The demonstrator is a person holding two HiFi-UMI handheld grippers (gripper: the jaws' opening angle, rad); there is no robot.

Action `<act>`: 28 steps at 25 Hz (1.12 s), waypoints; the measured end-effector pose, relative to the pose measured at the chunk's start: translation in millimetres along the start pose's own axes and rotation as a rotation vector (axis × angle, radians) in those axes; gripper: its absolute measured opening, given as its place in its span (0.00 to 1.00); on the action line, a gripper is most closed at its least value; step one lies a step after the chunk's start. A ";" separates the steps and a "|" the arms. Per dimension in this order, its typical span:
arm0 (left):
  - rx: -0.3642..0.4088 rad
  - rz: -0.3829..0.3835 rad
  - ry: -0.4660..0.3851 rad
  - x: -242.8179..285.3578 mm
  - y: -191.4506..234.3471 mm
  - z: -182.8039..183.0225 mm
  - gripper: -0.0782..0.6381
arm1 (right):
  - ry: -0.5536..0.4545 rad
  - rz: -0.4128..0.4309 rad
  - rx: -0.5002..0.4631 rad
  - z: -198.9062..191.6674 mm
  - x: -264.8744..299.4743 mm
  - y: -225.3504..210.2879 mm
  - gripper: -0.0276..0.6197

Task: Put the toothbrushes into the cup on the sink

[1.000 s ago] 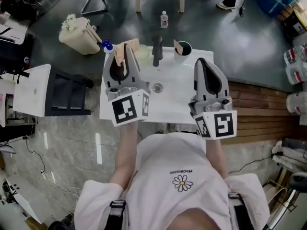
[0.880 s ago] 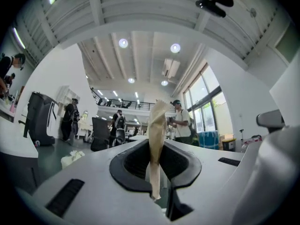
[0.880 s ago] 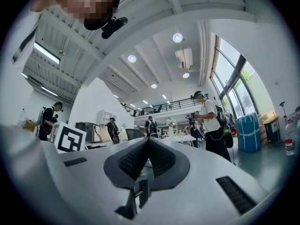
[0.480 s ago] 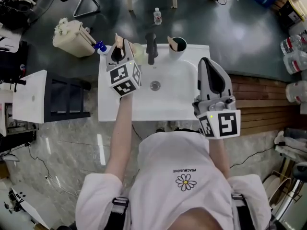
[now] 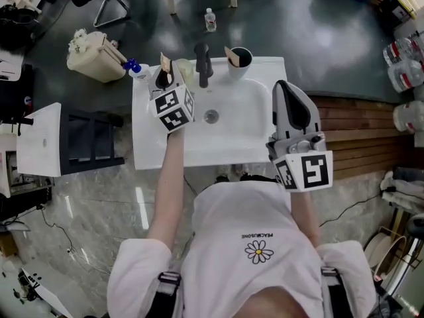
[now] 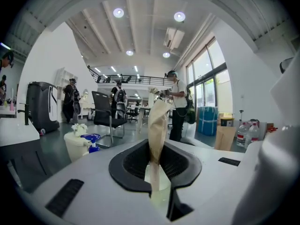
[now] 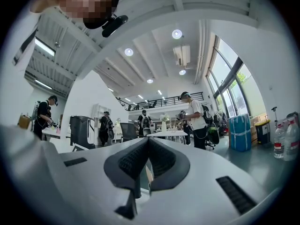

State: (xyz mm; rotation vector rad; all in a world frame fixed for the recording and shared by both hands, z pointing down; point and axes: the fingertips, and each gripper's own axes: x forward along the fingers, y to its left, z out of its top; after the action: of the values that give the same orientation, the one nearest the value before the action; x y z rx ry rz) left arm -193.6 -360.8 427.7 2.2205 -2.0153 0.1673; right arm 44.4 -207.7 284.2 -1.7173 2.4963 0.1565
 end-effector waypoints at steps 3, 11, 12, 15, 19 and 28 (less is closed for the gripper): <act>0.006 -0.006 0.012 -1.7 -1.2 -4.6 0.18 | 0.001 0.005 0.001 -0.2 -2.2 2.5 0.06; 0.029 -0.022 -0.093 -10.5 -3.6 38.6 0.30 | -0.018 0.034 0.006 4.6 2.1 8.1 0.06; 0.037 -0.019 -0.113 -13.7 -3.3 49.1 0.31 | -0.024 0.040 0.007 6.1 3.3 9.4 0.06; 0.063 -0.014 -0.192 -28.3 -4.8 88.1 0.31 | -0.042 0.058 0.008 11.1 8.0 13.7 0.06; 0.108 -0.019 -0.315 -59.5 -15.8 144.7 0.31 | -0.070 0.086 0.006 19.2 16.2 20.2 0.06; 0.151 0.007 -0.474 -151.9 -47.9 185.0 0.25 | -0.125 0.131 0.002 33.4 29.9 30.7 0.06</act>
State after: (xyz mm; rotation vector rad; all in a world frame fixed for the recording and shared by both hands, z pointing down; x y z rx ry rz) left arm -162.8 -240.1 217.8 2.5361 -2.3017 -0.2397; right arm 6.1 -219.5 247.5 -1.4940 2.5150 0.2636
